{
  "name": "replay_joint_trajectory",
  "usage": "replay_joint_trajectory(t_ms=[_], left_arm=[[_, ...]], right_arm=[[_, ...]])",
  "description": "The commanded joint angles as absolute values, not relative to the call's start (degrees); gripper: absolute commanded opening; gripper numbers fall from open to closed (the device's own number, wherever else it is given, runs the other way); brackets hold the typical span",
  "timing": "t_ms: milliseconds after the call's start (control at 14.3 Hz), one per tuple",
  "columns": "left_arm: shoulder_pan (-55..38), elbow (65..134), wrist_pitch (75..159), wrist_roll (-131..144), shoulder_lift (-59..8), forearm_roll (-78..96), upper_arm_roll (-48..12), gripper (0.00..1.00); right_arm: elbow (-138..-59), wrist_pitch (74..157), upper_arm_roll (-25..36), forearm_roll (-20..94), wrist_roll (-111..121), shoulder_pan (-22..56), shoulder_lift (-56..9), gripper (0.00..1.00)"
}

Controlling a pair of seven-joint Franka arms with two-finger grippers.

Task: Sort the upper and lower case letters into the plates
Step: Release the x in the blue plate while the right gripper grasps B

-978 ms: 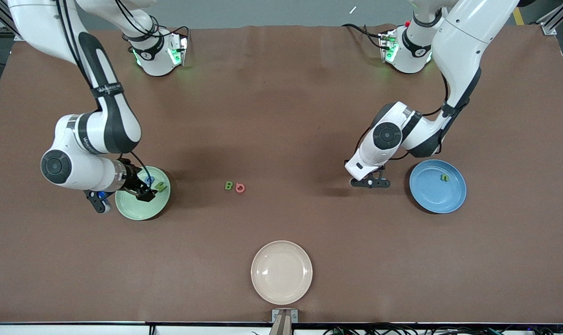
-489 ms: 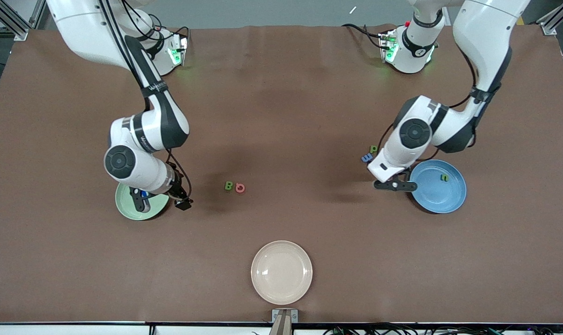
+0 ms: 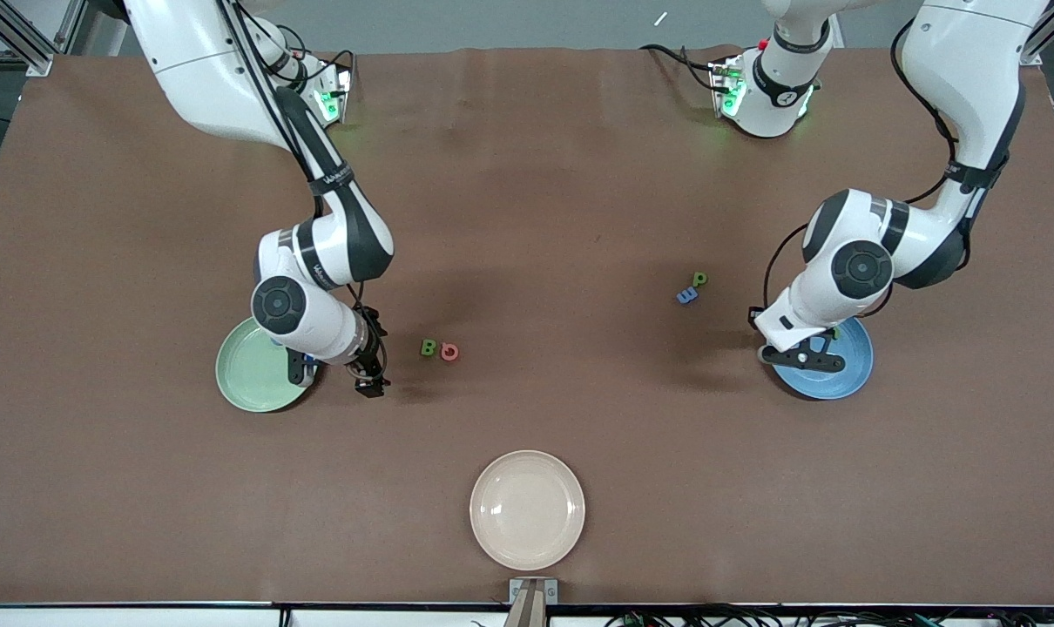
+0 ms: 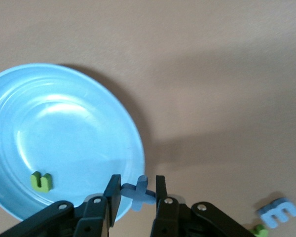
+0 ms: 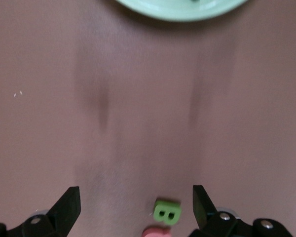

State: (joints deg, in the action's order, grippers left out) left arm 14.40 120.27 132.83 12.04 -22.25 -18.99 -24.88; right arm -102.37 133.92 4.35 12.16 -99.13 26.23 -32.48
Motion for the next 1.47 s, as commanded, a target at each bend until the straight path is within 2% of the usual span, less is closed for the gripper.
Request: replay_joint_trajectory(t_ms=[0,419,978,1187,1327,1397], left_arm=[[15.73,123.13,134.03,10.03,-19.69,-19.95,-25.58,0.14],[22.84,124.01,136.31,0.1,-19.77,-19.95,-25.58,0.14],[25.83,128.14,147.12,-2.28,-23.11,-20.56,-25.22,0.14],[27.59,128.06,148.0,-2.29,-24.25,-24.43,-25.22,0.14],[27.6,128.06,148.71,-2.37,-24.87,-24.7,-25.22,0.14],[27.6,128.06,148.71,-2.37,-24.96,-24.7,-25.22,0.14]], right_arm=[[-101.86,136.75,4.83,12.92,-103.79,28.3,-34.36,1.0],[-103.18,139.13,5.27,12.22,-108.89,32.78,-37.0,1.0],[-106.34,139.13,5.97,11.16,-110.92,35.59,-36.74,0.97],[-106.7,139.22,6.5,10.2,-110.92,35.86,-36.65,0.85],[-106.7,139.31,6.5,10.2,-110.92,35.77,-36.65,0.7],[-106.7,139.48,6.5,10.2,-110.83,35.77,-36.65,0.59]])
